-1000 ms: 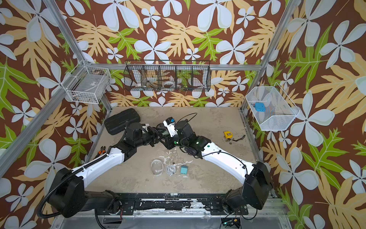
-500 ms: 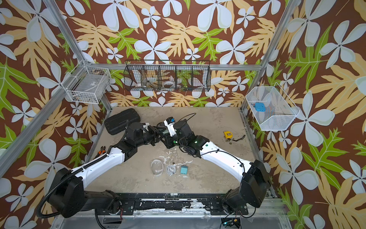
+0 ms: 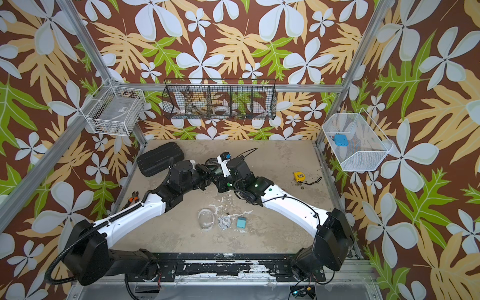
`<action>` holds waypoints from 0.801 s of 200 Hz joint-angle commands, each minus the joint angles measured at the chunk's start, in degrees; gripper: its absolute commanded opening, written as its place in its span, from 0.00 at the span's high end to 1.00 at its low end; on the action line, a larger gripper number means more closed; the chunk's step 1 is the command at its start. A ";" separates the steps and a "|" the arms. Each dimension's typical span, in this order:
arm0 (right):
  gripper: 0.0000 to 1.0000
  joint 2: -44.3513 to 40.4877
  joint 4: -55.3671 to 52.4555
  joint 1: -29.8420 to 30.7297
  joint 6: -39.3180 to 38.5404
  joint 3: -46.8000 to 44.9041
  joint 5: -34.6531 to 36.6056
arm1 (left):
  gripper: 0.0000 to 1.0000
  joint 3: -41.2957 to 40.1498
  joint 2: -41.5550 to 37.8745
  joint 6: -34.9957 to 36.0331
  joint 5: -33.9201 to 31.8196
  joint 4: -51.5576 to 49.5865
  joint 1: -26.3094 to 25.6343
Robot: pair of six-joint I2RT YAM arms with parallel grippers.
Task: Pack away charging kits
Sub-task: Zip the zipper on the storage bag.
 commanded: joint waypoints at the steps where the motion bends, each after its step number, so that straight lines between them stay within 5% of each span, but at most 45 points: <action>1: 0.76 0.71 5.34 -0.04 1.36 0.38 5.61 | 0.93 1.01 -0.28 -1.39 6.07 1.94 -2.53; 37: 0.77 0.01 8.08 -0.07 3.14 -1.74 7.27 | 0.93 1.28 -0.59 -1.44 4.50 1.94 -3.92; 73: 1.00 -0.29 9.71 -0.12 4.27 -3.26 8.45 | 0.93 2.56 -0.41 -1.66 3.03 1.96 -4.49; 160: 1.00 -3.55 8.88 -2.66 2.69 -9.20 7.07 | 0.95 4.67 -0.50 0.93 1.13 -1.72 -4.57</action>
